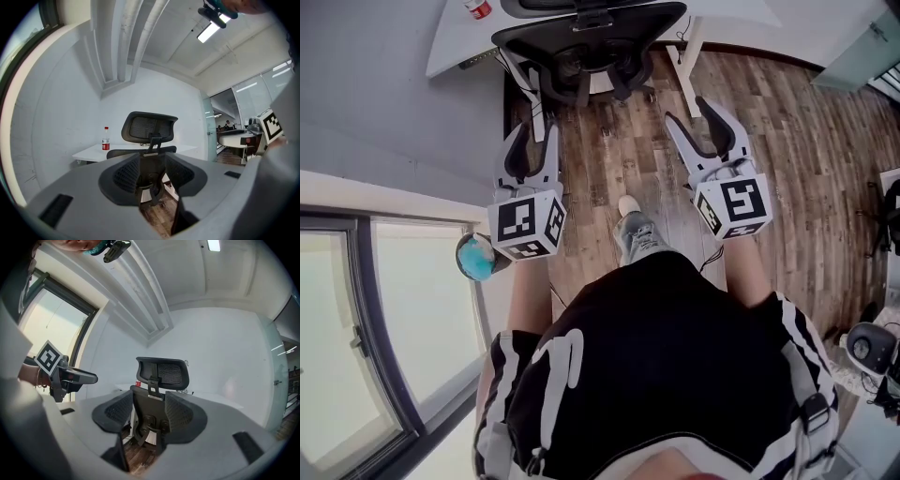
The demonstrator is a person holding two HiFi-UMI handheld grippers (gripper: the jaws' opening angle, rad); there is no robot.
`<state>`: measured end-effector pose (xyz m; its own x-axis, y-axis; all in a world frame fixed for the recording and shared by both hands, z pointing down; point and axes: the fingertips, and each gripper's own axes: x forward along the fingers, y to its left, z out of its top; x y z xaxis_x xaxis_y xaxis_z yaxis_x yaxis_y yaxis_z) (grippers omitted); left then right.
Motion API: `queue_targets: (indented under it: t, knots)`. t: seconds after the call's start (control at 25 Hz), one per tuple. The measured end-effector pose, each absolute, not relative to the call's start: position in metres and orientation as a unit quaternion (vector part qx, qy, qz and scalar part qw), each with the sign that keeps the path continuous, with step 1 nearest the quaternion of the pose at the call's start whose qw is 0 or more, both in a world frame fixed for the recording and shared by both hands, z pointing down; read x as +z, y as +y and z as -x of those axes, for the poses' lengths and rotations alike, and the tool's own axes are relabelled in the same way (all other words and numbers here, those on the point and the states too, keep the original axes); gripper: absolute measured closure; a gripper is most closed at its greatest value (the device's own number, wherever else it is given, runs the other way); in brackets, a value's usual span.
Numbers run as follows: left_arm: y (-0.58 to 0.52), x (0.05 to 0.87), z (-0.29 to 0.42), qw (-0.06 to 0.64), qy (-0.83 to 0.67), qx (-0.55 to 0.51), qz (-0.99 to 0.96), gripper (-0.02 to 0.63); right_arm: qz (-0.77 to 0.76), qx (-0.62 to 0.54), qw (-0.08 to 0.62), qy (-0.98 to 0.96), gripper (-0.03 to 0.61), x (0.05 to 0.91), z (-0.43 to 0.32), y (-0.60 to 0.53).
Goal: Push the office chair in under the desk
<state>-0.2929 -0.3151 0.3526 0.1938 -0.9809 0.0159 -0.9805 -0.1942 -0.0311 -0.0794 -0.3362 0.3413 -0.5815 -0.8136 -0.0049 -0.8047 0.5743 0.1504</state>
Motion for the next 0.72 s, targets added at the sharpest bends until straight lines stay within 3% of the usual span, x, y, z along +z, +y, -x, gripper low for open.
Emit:
queue_targets:
  t: [0.44,0.6,0.72]
  knots:
    - [-0.302,0.356,0.286,0.007,0.627,-0.013,0.779,0.473,-0.475,-0.063,0.024,-0.877,0.453,0.346,0.073,-0.324]
    - [-0.3,0.357,0.289,0.013,0.635,-0.013,0.773,0.537,-0.474,-0.066,0.027,-0.877,0.496,0.348,0.075,-0.322]
    - [-0.301,0.356,0.288,0.017,0.634,-0.014,0.773,0.537,-0.477,-0.068,0.029,-0.876,0.507,0.347,0.075,-0.322]
